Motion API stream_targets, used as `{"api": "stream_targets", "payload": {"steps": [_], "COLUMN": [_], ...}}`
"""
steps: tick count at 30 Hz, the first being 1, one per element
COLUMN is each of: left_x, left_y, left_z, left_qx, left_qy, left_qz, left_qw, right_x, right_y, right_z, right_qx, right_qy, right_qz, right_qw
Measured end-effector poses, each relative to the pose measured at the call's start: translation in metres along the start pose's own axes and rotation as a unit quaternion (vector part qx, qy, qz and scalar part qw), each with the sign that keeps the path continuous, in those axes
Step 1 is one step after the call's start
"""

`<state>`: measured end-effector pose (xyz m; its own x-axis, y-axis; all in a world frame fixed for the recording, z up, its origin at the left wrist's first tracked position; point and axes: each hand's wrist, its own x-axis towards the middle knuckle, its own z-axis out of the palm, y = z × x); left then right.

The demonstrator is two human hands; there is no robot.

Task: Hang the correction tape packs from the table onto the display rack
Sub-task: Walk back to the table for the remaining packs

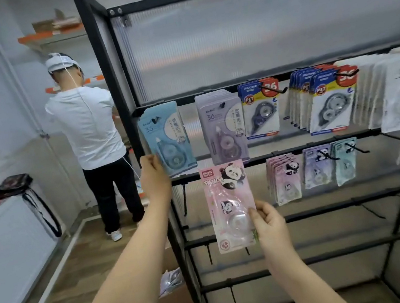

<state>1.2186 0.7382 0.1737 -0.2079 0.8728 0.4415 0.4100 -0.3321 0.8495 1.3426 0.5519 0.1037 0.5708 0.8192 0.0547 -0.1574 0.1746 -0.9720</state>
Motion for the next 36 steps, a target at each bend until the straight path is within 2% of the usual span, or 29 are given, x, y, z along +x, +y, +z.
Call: {"api": "stream_targets", "payload": {"steps": [4, 6, 8, 12, 17, 22, 28, 30, 36], "left_x": [-0.042, -0.067, -0.093, -0.149, -0.189, -0.209, -0.204, -0.196, -0.177], "left_y": [-0.022, -0.029, -0.027, 0.001, 0.023, 0.032, 0.023, 0.017, -0.006], "left_z": [-0.010, -0.006, 0.004, 0.025, 0.063, 0.111, 0.165, 0.181, 0.215], "left_qx": [0.041, 0.059, 0.059, 0.133, 0.250, 0.316, 0.397, 0.417, 0.396], "left_qy": [-0.083, -0.154, -0.214, -0.331, -0.424, -0.433, -0.413, -0.409, -0.419], "left_qz": [-0.068, -0.116, -0.123, -0.016, 0.134, 0.222, 0.257, 0.243, 0.156], "left_qw": [0.993, 0.979, 0.967, 0.934, 0.860, 0.814, 0.778, 0.775, 0.802], "right_x": [-0.019, -0.029, -0.033, -0.043, -0.039, -0.006, 0.070, 0.097, 0.166], "right_y": [0.004, 0.007, 0.013, 0.020, 0.019, 0.020, 0.039, 0.047, 0.068], "right_z": [-0.021, -0.034, -0.046, -0.078, -0.127, -0.168, -0.188, -0.190, -0.189], "right_qx": [-0.031, -0.050, -0.069, -0.089, -0.080, -0.093, -0.107, -0.104, -0.118], "right_qy": [0.039, 0.063, 0.074, 0.119, 0.168, 0.170, 0.121, 0.122, 0.118], "right_qz": [-0.001, -0.003, 0.004, 0.014, 0.011, 0.025, 0.068, 0.080, 0.096], "right_qw": [0.999, 0.997, 0.995, 0.989, 0.982, 0.981, 0.985, 0.984, 0.981]}}
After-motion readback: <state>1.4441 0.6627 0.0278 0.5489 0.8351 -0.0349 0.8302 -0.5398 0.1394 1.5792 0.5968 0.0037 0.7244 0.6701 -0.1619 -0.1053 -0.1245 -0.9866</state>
